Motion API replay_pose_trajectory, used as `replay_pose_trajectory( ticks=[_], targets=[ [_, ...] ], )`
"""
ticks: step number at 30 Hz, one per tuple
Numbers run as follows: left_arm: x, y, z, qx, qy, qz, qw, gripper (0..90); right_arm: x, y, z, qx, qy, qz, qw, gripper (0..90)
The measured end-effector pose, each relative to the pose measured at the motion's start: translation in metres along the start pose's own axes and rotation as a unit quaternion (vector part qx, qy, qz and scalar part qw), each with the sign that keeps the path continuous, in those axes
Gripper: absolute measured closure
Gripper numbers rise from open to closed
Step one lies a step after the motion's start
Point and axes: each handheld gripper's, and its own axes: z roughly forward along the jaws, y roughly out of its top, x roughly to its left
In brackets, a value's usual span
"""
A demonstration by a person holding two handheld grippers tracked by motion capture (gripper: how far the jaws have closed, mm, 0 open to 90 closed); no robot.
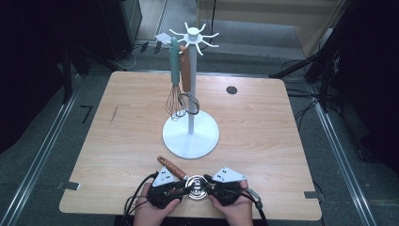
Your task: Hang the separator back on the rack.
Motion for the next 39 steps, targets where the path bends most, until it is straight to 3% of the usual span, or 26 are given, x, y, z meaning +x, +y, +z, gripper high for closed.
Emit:
replay_pose_trajectory(
  ticks=[4, 9, 13, 17, 19, 22, 24, 30, 33, 39],
  targets=[
    [0.002, 0.002, -0.008, -0.016, 0.009, -0.001, 0.9998, 59.4, -0.003, -0.002, -0.005, 0.005, -0.017, -0.015, 0.9997, 76.3],
    [0.014, 0.003, -0.03, -0.041, 0.014, -0.004, 0.9991, 55.4, -0.007, 0.0, -0.013, -0.02, -0.02, 0.003, 0.9996, 72.1],
    [0.032, 0.0, -0.051, -0.055, 0.032, -0.007, 0.9979, 54.3, -0.003, 0.004, -0.019, -0.045, -0.023, -0.003, 0.9987, 73.4],
    [0.064, -0.008, -0.073, -0.06, 0.07, -0.025, 0.9954, 48.4, 0.008, 0.005, -0.014, -0.035, 0.006, -0.012, 0.9993, 77.0],
    [0.078, -0.012, -0.082, -0.063, 0.089, -0.042, 0.9931, 40.8, 0.014, 0.004, -0.008, -0.02, 0.018, -0.02, 0.9994, 78.0],
    [0.101, -0.018, -0.1, -0.073, 0.142, -0.062, 0.9852, 34.0, 0.018, 0.003, -0.002, -0.008, 0.021, -0.024, 0.9995, 78.3],
    [0.114, -0.021, -0.11, -0.082, 0.164, -0.077, 0.9801, 29.1, 0.018, 0.003, 0.001, -0.001, 0.017, -0.027, 0.9995, 78.6],
    [0.141, -0.03, -0.128, -0.098, 0.193, -0.11, 0.9701, 21.4, 0.015, 0.0, 0.003, 0.017, 0.013, -0.03, 0.9993, 79.0],
    [0.147, -0.032, -0.132, -0.105, 0.196, -0.118, 0.9678, 17.3, 0.011, -0.002, 0.001, 0.019, 0.014, -0.032, 0.9992, 79.1],
    [0.152, -0.034, -0.133, -0.113, 0.189, -0.127, 0.9672, 14.7, 0.004, -0.009, -0.008, 0.017, 0.016, -0.027, 0.9994, 77.9]
  ],
)
